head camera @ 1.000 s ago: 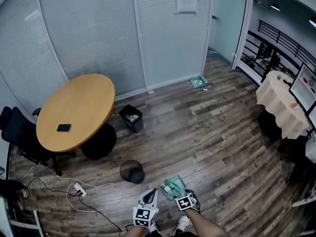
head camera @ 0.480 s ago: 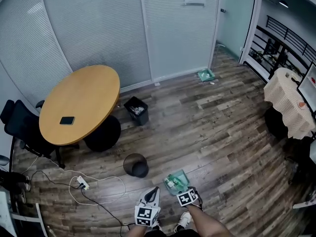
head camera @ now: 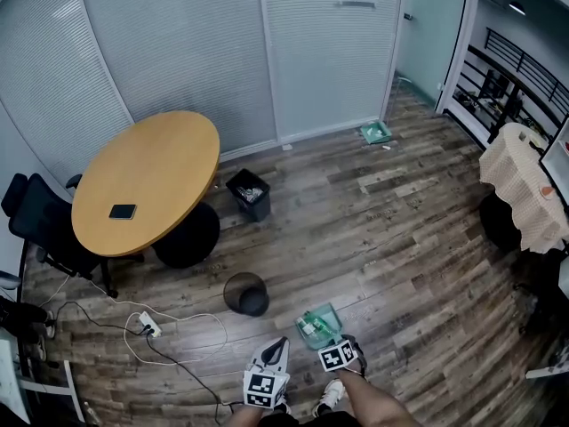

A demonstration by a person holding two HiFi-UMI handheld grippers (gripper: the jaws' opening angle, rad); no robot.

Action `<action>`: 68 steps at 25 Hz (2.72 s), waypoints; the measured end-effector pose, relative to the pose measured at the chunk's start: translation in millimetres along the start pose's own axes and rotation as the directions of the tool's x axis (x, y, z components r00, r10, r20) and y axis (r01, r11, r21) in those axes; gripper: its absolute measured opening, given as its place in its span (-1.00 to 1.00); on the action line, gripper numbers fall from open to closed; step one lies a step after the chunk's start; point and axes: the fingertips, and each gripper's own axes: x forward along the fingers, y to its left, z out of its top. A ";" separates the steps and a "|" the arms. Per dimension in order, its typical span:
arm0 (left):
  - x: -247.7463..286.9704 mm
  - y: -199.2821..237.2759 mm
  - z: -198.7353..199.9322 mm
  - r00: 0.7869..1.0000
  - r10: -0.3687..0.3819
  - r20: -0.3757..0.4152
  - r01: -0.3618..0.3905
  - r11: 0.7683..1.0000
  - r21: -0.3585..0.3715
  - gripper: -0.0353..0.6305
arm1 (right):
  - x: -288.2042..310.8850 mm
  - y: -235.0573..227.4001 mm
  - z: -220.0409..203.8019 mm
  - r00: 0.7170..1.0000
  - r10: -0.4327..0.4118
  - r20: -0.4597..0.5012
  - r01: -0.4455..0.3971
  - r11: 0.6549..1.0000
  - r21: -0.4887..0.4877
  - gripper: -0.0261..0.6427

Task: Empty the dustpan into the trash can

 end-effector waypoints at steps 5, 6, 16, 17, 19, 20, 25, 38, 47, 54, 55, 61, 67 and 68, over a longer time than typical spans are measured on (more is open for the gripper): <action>-2.7 2.3 -3.4 1.000 -0.001 -0.011 0.001 1.000 0.007 -0.86 | -4.3 -4.9 -2.5 1.000 0.000 0.018 0.000 1.000 0.019 -0.62; -3.4 2.3 -4.8 1.000 -0.002 -0.014 0.002 1.000 0.007 -0.86 | -5.6 -5.7 -3.9 1.000 -0.001 0.021 0.001 1.000 0.023 -0.62; -10.3 3.3 -7.2 1.000 0.007 -0.022 -0.007 1.000 0.012 -0.86 | -31.6 -18.5 4.2 0.995 -0.034 0.094 0.027 0.997 0.068 -0.62; -11.5 4.5 -6.8 1.000 0.012 -0.020 -0.011 1.000 0.011 -0.86 | -35.6 -19.8 6.9 0.994 -0.036 0.107 0.029 0.997 0.068 -0.62; -14.2 8.0 -5.6 1.000 0.025 -0.016 -0.025 1.000 0.006 -0.86 | -43.3 -22.7 12.8 0.990 -0.037 0.137 0.028 0.997 0.066 -0.62; -16.1 10.4 -4.4 0.999 0.033 -0.015 -0.033 0.999 0.001 -0.86 | -47.2 -24.2 16.0 0.988 -0.039 0.151 0.029 0.997 0.065 -0.62; -26.2 21.3 -2.1 0.998 0.065 -0.005 -0.065 0.998 -0.017 -0.86 | -67.3 -32.1 34.6 0.975 -0.053 0.218 0.043 0.998 0.051 -0.62; -57.8 72.4 1.4 0.972 0.232 0.035 -0.228 0.970 -0.087 -0.86 | -112.6 -43.7 90.6 0.933 -0.056 0.354 0.061 0.998 -0.002 -0.63; -78.1 95.5 -0.5 0.951 0.308 0.038 -0.303 0.947 -0.104 -0.86 | -134.4 -28.9 128.0 0.904 -0.010 0.428 0.055 0.994 -0.094 -0.63; -89.7 101.3 -4.9 0.937 0.347 0.042 -0.339 0.932 -0.124 -0.86 | -146.8 -10.8 151.0 0.881 0.046 0.471 0.038 0.985 -0.168 -0.63; -91.5 101.7 -4.8 0.935 0.353 0.043 -0.345 0.930 -0.128 -0.86 | -148.3 -8.4 154.1 0.879 0.054 0.474 0.038 0.982 -0.183 -0.62; -110.0 105.5 -14.2 0.914 0.403 0.046 -0.390 0.905 -0.167 -0.86 | -154.0 11.2 168.5 0.865 0.096 0.493 0.047 0.962 -0.270 -0.62; -127.8 114.3 -16.8 0.893 0.446 0.055 -0.429 0.883 -0.189 -0.86 | -152.9 31.9 183.1 0.860 0.131 0.493 0.093 0.910 -0.403 -0.62; -131.0 115.5 -17.9 0.890 0.452 0.055 -0.435 0.880 -0.190 -0.86 | -152.5 36.2 184.7 0.860 0.137 0.492 0.104 0.897 -0.430 -0.62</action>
